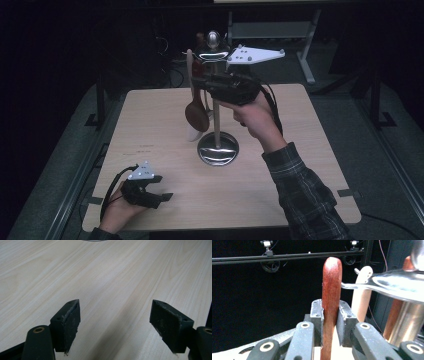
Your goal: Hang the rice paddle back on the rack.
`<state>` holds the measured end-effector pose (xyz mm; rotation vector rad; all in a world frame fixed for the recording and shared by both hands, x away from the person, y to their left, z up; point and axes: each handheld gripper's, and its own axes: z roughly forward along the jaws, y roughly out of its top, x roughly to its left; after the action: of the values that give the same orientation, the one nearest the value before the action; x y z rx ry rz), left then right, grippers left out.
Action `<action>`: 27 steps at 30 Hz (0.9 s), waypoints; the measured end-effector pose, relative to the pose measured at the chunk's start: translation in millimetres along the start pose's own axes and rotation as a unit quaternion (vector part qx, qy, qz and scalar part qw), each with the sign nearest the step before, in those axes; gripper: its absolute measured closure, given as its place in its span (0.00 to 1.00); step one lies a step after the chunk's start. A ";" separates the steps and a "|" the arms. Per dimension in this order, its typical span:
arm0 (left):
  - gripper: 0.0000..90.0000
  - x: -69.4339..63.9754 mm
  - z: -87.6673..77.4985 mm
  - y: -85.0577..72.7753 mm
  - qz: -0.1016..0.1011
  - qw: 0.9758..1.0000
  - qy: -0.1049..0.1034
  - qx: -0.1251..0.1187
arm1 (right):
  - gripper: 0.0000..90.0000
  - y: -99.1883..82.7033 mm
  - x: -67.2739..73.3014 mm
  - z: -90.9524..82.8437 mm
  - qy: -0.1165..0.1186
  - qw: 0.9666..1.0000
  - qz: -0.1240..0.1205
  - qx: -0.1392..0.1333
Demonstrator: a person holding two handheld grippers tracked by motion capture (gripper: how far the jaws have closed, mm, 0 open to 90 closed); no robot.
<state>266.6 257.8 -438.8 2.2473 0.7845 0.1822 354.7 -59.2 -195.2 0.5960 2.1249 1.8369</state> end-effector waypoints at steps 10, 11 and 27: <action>0.27 -0.4 0.0 0.0 -0.003 1.000 0.001 -0.003 | 0.86 -1.5 -8.0 0.1 -0.012 1.000 0.007 0.002; 0.27 -0.3 -0.2 0.1 -0.002 1.000 0.001 -0.003 | 0.86 -1.7 -8.3 0.0 -0.012 1.000 0.007 0.003; 0.27 -0.6 0.1 0.7 0.004 1.000 -0.001 0.004 | 0.75 -5.0 -8.2 -1.0 -0.024 1.000 -0.001 0.005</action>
<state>266.5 257.0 -438.3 2.2586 0.7767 0.1803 360.8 -64.5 -200.5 0.6336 2.1048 1.7949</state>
